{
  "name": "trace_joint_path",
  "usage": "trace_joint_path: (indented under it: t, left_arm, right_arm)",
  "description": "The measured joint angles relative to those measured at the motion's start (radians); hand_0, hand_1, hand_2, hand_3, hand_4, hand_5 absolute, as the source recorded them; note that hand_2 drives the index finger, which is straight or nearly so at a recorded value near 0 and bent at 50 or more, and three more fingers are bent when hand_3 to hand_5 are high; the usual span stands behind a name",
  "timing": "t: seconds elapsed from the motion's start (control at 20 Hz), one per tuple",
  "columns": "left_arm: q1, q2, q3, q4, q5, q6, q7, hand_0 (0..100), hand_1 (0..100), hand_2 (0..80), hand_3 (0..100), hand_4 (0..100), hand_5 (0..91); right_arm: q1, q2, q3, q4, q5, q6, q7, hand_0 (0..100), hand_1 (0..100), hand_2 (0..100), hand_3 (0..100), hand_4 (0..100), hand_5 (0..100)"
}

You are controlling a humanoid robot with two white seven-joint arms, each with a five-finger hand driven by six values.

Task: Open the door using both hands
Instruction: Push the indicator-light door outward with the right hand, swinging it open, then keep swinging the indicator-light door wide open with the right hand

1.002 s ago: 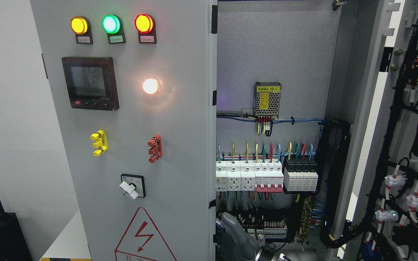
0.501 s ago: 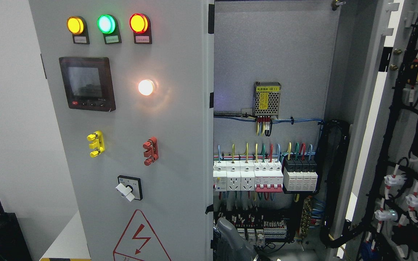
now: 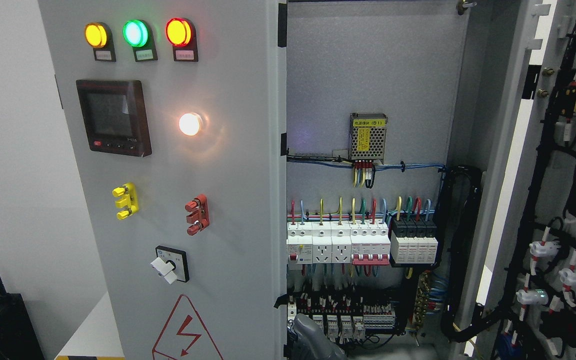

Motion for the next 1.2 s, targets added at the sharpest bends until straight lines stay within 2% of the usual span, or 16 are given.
trace_joint_path:
  t: [1.2]
  left_arm:
    - [0.0,0.0,0.0,0.0,0.0,0.0,0.0,0,0,0.0,0,3,0.0]
  right_arm:
    - [0.03,-0.002,0.092,-0.091,-0.004,0.001,0.002,0,0,0,0,0,0]
